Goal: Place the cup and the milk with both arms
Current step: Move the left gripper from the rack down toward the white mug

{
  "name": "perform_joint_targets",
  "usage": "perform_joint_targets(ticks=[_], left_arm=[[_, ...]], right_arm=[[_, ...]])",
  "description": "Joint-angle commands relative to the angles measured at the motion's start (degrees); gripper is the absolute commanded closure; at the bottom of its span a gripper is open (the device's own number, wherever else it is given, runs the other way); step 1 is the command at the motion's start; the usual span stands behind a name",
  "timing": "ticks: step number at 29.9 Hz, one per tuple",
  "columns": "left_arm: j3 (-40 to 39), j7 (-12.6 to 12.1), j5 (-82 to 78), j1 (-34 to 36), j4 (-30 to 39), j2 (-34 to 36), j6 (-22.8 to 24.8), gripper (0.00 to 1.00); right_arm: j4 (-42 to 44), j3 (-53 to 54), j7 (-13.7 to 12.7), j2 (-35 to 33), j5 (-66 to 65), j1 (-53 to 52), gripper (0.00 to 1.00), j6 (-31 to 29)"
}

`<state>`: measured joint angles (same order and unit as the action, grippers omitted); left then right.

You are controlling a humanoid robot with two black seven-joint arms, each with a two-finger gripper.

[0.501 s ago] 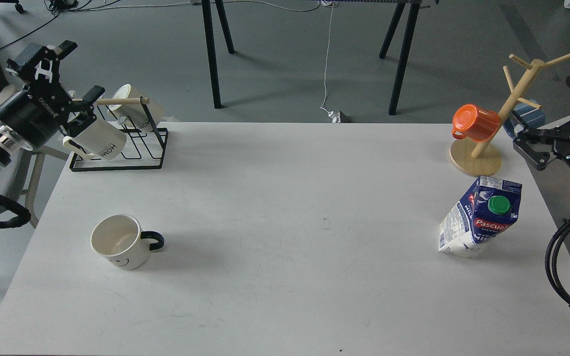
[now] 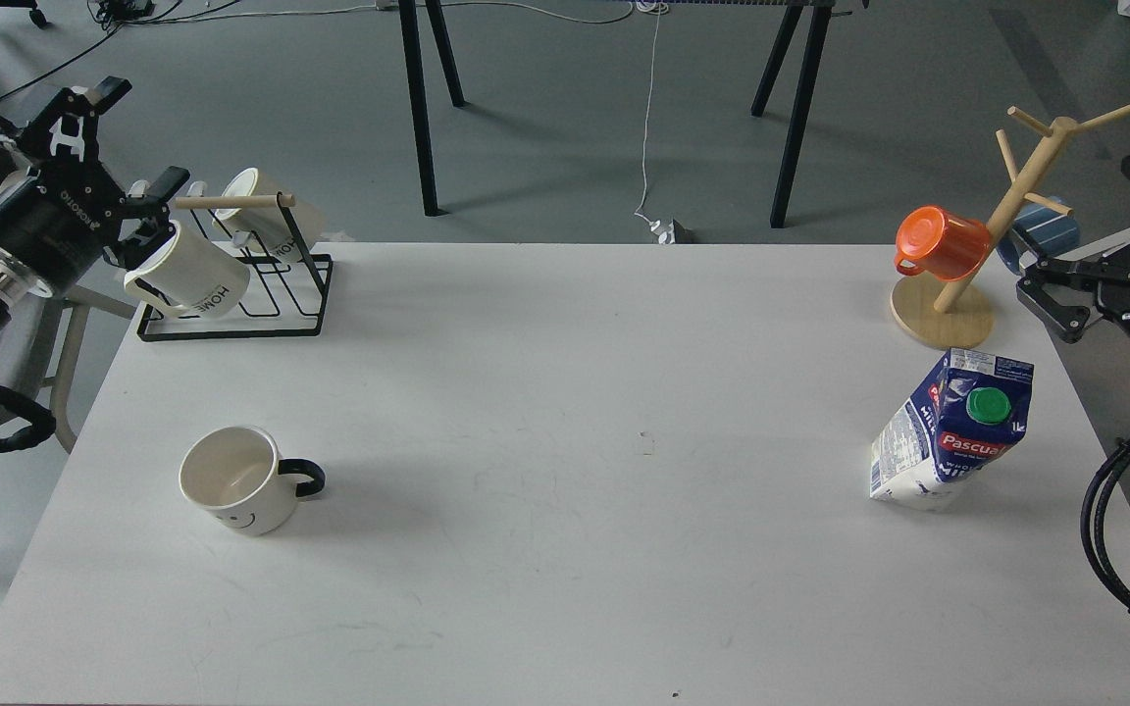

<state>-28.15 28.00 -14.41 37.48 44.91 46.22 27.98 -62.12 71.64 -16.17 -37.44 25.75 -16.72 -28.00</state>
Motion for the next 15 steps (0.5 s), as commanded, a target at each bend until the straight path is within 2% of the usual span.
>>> perform_joint_targets(ticks=[1, 4, 7, 10, 15], left_arm=[[0.03, 0.0, -15.92, 2.49, -0.17, 0.54, 0.02, 0.0], [0.12, 0.0, -40.16, 6.28, 3.06, 1.5, 0.02, 0.01], [0.21, 0.0, -58.48, 6.37, 8.86, 3.69, -1.34, 0.01], [0.47, 0.0, -67.04, 6.2, 15.28, 7.29, -9.5, 0.01], [0.56, 0.0, -78.99, 4.36, 21.0, 13.36, -20.58, 0.0]], right_arm=[[-0.11, 0.16, 0.0, 0.0, 0.0, 0.02, 0.01, 0.0], [-0.11, 0.17, 0.0, 0.0, 0.0, 0.02, 0.01, 0.0], [-0.11, 0.08, 0.09, 0.0, 0.0, 0.02, 0.01, 0.0], [-0.11, 0.25, 0.09, 0.0, 0.0, 0.11, 0.01, 0.0], [-0.2, 0.69, 0.09, 0.0, 0.0, 0.99, 0.01, 0.0]])
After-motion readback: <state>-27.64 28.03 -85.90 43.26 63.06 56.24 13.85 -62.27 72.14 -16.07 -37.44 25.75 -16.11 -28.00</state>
